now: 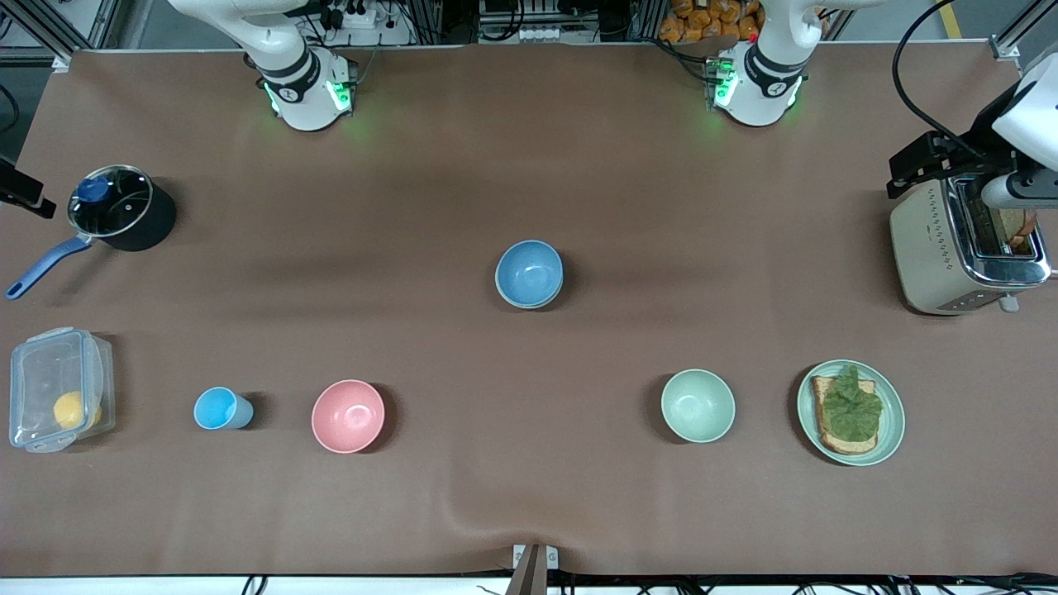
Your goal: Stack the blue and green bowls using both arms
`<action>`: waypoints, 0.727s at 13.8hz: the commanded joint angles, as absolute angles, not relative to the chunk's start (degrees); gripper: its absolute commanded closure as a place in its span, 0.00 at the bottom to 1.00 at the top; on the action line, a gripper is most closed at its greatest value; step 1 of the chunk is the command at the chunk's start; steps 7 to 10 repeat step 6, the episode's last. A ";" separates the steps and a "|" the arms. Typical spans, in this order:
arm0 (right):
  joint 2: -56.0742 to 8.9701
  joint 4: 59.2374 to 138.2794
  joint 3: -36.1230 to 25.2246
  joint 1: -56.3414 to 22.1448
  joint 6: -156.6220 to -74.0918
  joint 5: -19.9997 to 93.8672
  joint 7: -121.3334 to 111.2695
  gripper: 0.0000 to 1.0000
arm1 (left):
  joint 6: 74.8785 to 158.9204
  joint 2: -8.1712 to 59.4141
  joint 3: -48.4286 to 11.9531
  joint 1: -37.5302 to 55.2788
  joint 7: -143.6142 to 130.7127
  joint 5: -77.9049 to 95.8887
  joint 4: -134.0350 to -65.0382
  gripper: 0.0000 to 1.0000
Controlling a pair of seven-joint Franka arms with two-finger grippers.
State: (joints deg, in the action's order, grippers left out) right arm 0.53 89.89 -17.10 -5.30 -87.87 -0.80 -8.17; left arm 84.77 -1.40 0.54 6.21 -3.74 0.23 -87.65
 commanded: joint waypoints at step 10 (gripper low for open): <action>1.67 90.09 -1.68 8.08 -90.09 0.35 -8.44 0.00 | 83.76 -1.23 0.61 6.33 -4.31 1.49 -86.92 0.00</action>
